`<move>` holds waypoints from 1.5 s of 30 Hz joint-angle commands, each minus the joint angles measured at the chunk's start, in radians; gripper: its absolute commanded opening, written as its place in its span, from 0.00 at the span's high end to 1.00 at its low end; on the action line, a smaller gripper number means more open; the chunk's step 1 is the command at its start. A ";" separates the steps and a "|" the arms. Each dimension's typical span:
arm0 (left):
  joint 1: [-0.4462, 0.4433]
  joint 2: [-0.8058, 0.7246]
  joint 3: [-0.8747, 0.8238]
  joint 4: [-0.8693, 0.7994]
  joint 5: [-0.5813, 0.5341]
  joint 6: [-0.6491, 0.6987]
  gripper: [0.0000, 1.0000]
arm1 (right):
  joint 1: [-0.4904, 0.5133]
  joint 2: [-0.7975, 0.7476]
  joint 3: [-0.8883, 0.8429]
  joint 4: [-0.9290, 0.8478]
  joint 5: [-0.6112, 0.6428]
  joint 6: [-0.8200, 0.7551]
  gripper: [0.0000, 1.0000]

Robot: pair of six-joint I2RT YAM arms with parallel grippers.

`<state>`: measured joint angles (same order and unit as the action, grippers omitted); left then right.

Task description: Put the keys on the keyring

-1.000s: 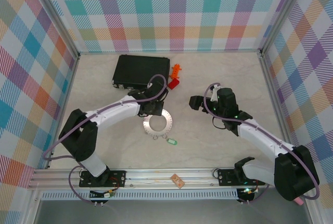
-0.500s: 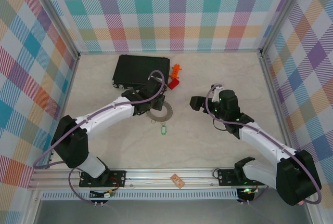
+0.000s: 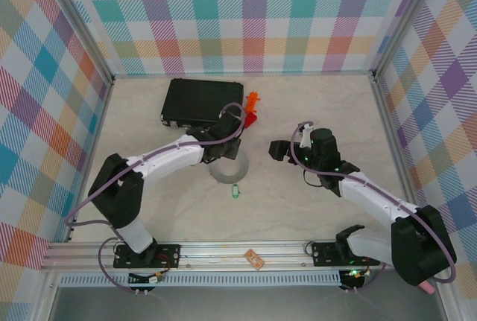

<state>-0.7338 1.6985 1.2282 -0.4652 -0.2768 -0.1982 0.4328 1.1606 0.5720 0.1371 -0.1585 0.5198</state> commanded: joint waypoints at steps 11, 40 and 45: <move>-0.007 0.214 0.160 0.029 0.078 0.008 0.83 | 0.009 -0.012 0.023 0.021 -0.024 0.004 0.01; -0.009 -0.252 -0.416 0.050 0.165 -0.084 0.61 | 0.121 0.234 0.158 -0.012 -0.163 -0.082 0.27; -0.033 -0.195 -0.389 0.033 0.122 -0.019 0.55 | 0.120 0.226 0.158 -0.020 -0.158 -0.085 0.26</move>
<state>-0.7528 1.4788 0.8070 -0.3939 -0.1139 -0.2874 0.5514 1.4002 0.7029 0.1299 -0.3119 0.4549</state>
